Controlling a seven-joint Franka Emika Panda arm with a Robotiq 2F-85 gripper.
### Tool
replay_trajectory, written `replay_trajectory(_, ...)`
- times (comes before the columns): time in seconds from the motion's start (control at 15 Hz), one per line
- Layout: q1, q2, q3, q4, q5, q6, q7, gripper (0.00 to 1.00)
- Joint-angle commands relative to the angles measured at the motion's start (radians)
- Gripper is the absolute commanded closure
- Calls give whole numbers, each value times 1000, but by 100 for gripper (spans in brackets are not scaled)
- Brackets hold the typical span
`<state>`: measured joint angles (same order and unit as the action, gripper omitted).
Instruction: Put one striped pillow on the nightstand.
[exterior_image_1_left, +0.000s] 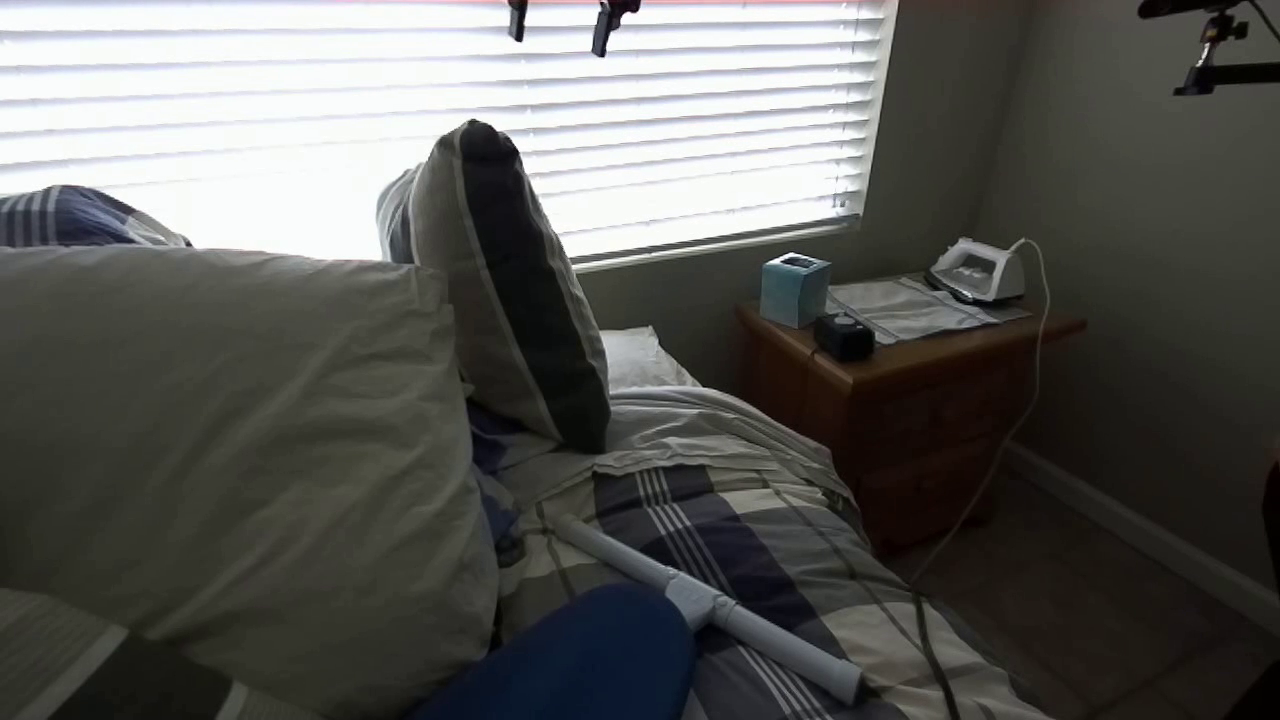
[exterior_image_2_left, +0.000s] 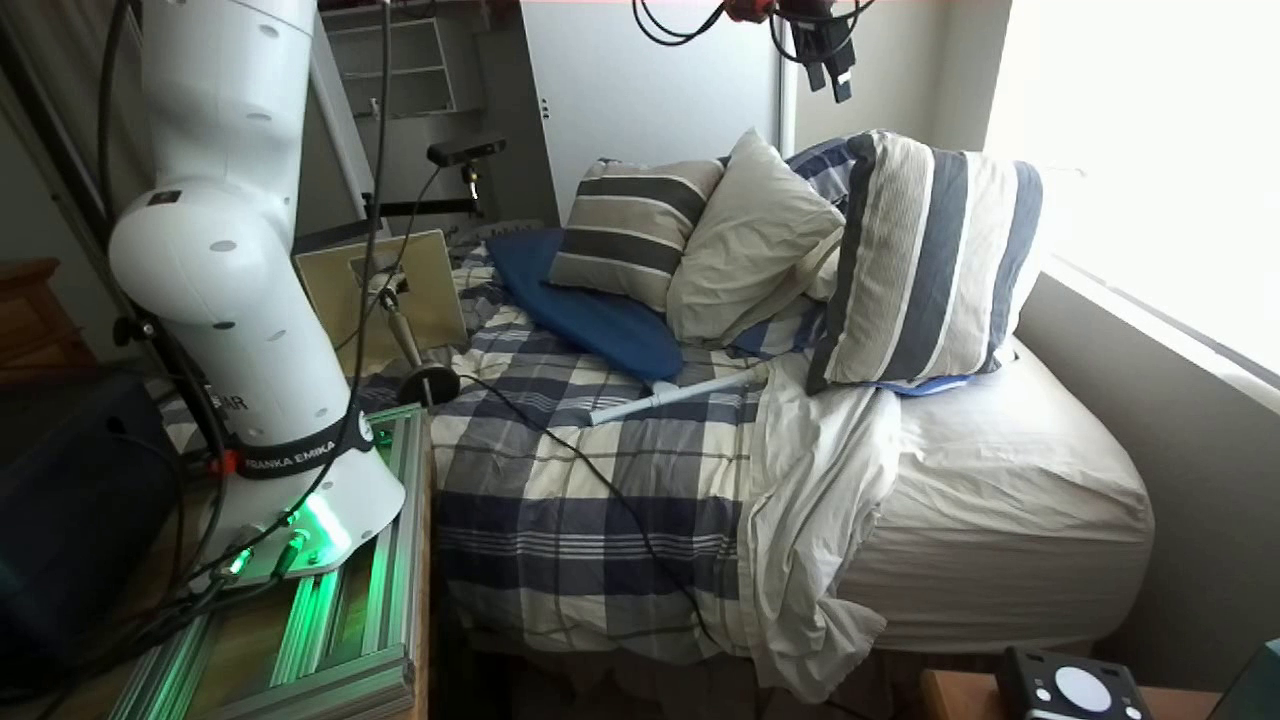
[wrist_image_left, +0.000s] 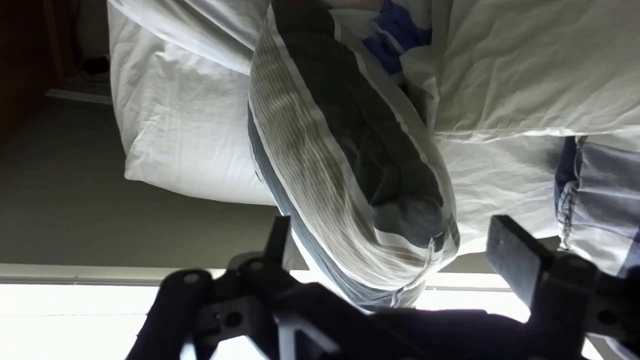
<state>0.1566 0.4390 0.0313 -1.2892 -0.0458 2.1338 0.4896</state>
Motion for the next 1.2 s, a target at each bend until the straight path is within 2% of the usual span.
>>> replay_trajectory(0.0, 67, 182, -64, 214, -84, 44, 132, 0)
replay_trajectory(0.2, 99, 296, -106, 340, -106, 54, 215, 0)
replay_trajectory(0.47, 119, 419, -125, 465, -103, 75, 238, 0)
replay_trajectory(1.0, 135, 584, -170, 585, -157, 192, 197, 0)
replay_trajectory(1.07, 133, 599, -174, 596, -156, 197, 202, 25)
replay_trajectory(1.13, 131, 611, -178, 605, -153, 195, 204, 26)
